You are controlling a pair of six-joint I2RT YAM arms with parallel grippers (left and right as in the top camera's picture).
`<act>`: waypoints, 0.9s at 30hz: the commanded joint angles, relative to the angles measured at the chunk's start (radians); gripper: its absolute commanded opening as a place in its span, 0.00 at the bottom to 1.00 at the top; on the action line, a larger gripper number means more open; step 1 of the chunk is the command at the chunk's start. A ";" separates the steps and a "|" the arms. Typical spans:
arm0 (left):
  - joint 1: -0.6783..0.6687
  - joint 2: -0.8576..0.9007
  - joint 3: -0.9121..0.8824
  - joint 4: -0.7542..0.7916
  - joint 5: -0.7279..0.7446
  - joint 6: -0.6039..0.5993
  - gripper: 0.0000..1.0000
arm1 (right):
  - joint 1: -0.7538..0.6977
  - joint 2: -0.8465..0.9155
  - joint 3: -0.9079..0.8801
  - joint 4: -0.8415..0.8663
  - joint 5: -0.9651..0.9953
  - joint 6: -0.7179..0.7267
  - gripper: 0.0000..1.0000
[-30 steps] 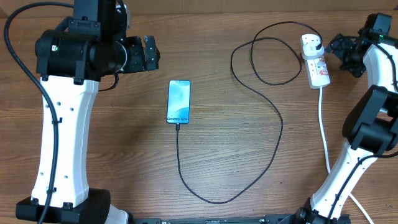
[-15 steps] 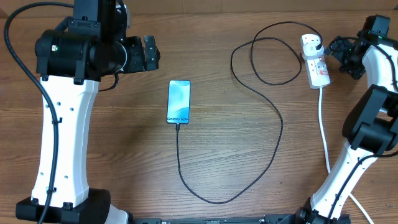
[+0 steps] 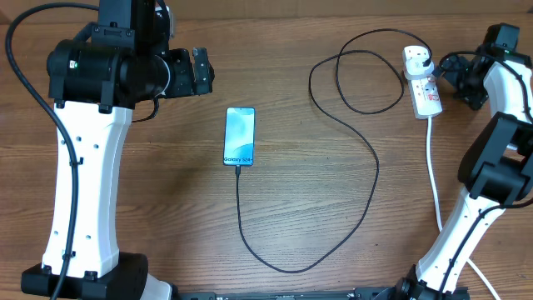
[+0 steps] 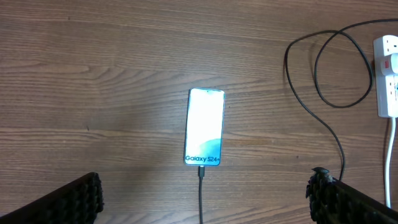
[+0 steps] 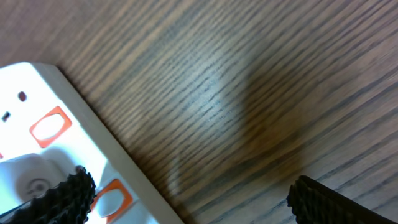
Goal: Plug charger to phone and switch on socket
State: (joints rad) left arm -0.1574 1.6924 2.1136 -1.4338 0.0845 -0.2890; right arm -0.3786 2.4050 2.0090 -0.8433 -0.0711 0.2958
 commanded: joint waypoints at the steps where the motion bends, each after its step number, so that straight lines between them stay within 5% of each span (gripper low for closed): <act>1: 0.002 0.007 -0.002 -0.001 -0.010 0.005 1.00 | 0.006 0.034 -0.007 -0.006 -0.008 0.003 1.00; 27: 0.002 0.007 -0.002 -0.001 -0.010 0.005 1.00 | 0.024 0.048 -0.048 -0.044 -0.043 -0.012 1.00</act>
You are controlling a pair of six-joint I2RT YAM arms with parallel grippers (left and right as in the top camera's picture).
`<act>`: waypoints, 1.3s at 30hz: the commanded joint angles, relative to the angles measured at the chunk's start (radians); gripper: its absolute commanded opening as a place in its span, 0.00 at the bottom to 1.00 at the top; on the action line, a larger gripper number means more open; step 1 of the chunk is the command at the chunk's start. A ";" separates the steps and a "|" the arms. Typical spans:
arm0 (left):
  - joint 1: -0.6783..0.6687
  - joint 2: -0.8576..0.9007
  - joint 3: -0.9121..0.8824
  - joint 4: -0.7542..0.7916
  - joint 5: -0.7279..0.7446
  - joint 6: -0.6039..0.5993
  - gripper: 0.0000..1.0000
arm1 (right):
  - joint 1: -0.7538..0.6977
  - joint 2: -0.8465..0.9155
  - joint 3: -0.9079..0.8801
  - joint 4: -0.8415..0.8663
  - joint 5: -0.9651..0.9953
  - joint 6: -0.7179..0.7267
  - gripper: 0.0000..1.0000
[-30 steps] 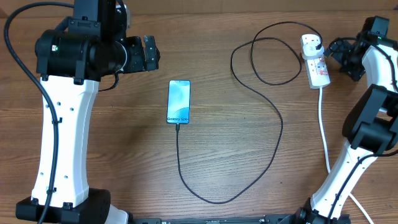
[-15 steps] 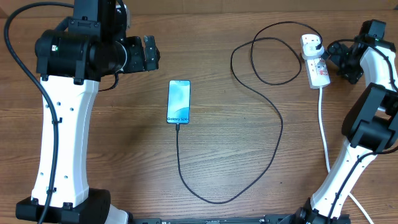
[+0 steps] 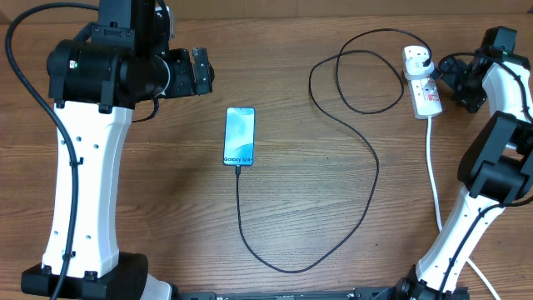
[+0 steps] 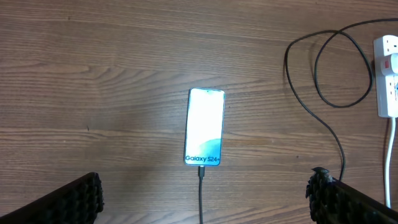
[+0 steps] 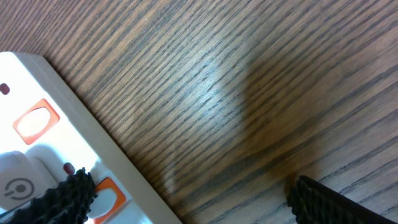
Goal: Plug charger to phone and switch on socket
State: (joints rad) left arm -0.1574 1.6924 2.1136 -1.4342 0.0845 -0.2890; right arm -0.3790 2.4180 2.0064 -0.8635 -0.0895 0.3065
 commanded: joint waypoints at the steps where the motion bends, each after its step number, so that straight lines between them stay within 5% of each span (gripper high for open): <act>1: 0.002 0.007 -0.002 0.000 -0.010 0.005 1.00 | 0.026 0.035 -0.057 -0.019 -0.025 -0.023 1.00; 39: 0.002 0.007 -0.002 0.000 -0.010 0.005 1.00 | 0.123 0.036 -0.109 -0.121 -0.095 -0.075 1.00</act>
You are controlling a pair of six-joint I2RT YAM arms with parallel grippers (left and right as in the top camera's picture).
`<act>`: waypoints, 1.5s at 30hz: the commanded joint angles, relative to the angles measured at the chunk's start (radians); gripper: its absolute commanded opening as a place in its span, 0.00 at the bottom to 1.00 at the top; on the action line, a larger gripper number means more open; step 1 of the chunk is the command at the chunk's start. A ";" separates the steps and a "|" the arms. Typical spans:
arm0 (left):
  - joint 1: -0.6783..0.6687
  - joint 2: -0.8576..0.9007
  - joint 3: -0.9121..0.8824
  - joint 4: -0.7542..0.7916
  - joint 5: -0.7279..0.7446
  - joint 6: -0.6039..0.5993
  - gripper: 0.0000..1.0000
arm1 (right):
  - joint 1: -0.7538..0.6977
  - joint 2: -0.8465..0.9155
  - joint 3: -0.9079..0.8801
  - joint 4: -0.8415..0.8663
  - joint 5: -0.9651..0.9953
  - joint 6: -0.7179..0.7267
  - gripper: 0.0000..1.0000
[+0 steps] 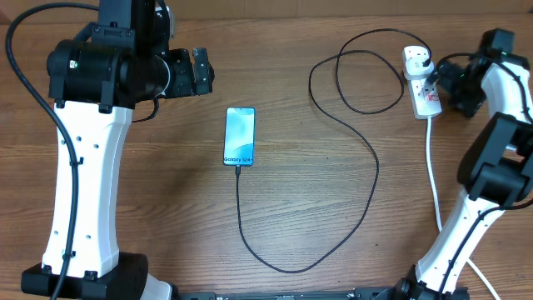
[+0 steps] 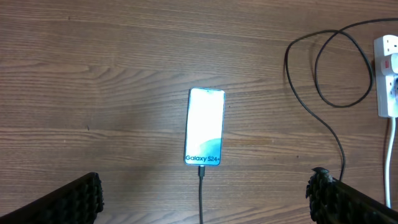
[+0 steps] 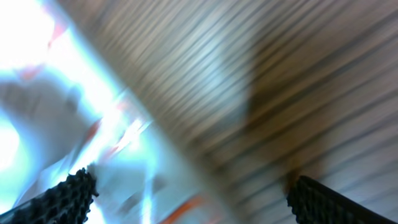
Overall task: Plug charger to phone and switch on socket
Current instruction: 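Lift the right gripper off the power strip and pull it back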
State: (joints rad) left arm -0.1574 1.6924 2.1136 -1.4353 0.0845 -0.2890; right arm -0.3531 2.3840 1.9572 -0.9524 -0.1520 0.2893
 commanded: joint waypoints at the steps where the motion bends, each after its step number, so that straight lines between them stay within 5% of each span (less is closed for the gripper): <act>1: 0.002 0.007 -0.002 0.001 -0.010 0.005 1.00 | 0.098 0.070 -0.060 -0.037 -0.033 -0.058 1.00; 14: 0.002 0.007 -0.002 0.001 -0.010 0.005 0.99 | 0.076 -0.015 0.002 -0.122 0.005 -0.058 1.00; 45: 0.002 0.007 -0.002 0.001 -0.010 0.005 1.00 | 0.228 -1.080 0.036 -0.626 -0.142 -0.108 1.00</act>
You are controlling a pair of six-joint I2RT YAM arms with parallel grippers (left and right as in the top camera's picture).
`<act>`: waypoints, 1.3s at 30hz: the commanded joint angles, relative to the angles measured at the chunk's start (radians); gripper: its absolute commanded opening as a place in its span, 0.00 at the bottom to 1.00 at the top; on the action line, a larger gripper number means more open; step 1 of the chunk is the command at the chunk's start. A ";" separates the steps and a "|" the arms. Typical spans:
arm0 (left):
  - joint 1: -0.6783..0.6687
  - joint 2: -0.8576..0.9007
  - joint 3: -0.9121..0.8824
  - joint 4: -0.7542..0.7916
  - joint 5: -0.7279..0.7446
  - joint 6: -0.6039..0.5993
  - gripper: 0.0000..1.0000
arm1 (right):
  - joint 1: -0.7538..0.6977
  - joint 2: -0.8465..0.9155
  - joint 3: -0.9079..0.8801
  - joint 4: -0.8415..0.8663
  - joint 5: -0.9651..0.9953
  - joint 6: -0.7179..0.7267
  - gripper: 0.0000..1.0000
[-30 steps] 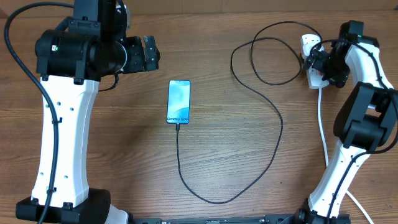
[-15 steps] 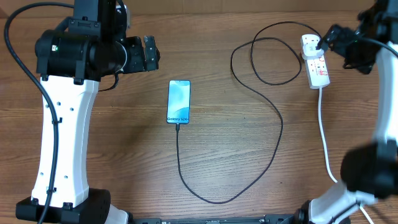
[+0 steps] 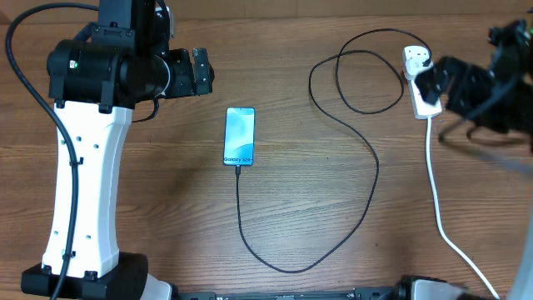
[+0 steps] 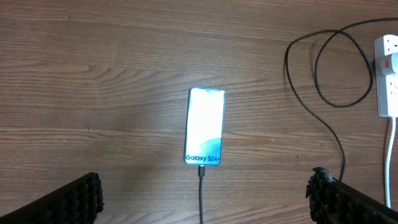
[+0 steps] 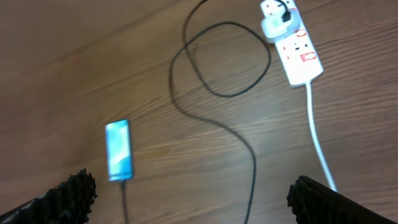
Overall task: Plug charger to phone and switch on socket
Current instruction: 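Lift the right gripper off the power strip and pull it back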
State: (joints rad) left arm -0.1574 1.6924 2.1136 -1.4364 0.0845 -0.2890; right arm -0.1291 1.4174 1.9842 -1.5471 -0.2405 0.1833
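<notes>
The phone (image 3: 239, 137) lies face up with its screen lit, left of the table's middle. A black charger cable (image 3: 371, 179) is plugged into its near end and loops across to the white charger plug (image 3: 418, 57). That plug sits in the white power strip (image 3: 425, 93) at the far right. My right gripper (image 5: 189, 186) is open, raised high above the table, and blurred in the overhead view (image 3: 454, 82). From there it sees the phone (image 5: 119, 149) and the strip (image 5: 297, 55). My left gripper (image 4: 202, 208) hangs open above the phone (image 4: 204, 127), holding nothing.
The strip's white lead (image 3: 435, 192) runs down the right side toward the near edge. The black cable makes a wide loop (image 3: 354, 75) left of the strip. The left arm's white body (image 3: 83, 167) stands over the table's left part.
My right gripper was low and close over the power strip, its view blurred. Now it is raised well above the table, with strip, cable and phone all in its view. The left arm has not moved.
My right gripper hung open right over the strip beside its orange switches. It then stood slightly shifted over them, then blurred at the strip. Now it is lifted away. The phone stayed lit with the cable in it throughout, and the left gripper stayed open above it.
</notes>
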 commanded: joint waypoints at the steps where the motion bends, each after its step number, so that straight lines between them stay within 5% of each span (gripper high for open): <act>1: 0.002 0.007 -0.002 0.002 -0.010 0.005 1.00 | 0.004 -0.138 0.009 -0.046 -0.053 -0.002 1.00; 11: 0.002 0.007 -0.002 0.002 -0.010 0.005 0.99 | 0.004 -0.355 0.009 -0.129 -0.048 -0.002 1.00; 26: 0.002 0.007 -0.002 0.002 -0.010 0.005 0.99 | 0.006 -0.408 -0.002 -0.117 0.053 -0.036 1.00; 32: 0.002 0.007 -0.002 0.002 -0.010 0.005 0.99 | 0.019 -0.546 -0.158 0.087 0.095 -0.036 1.00; 39: 0.002 0.007 -0.002 0.002 -0.010 0.005 1.00 | 0.060 -0.770 -0.593 0.521 0.128 -0.064 1.00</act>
State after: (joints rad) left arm -0.1574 1.6924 2.1136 -1.4364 0.0807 -0.2890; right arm -0.0963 0.7048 1.5391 -1.1076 -0.1421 0.1474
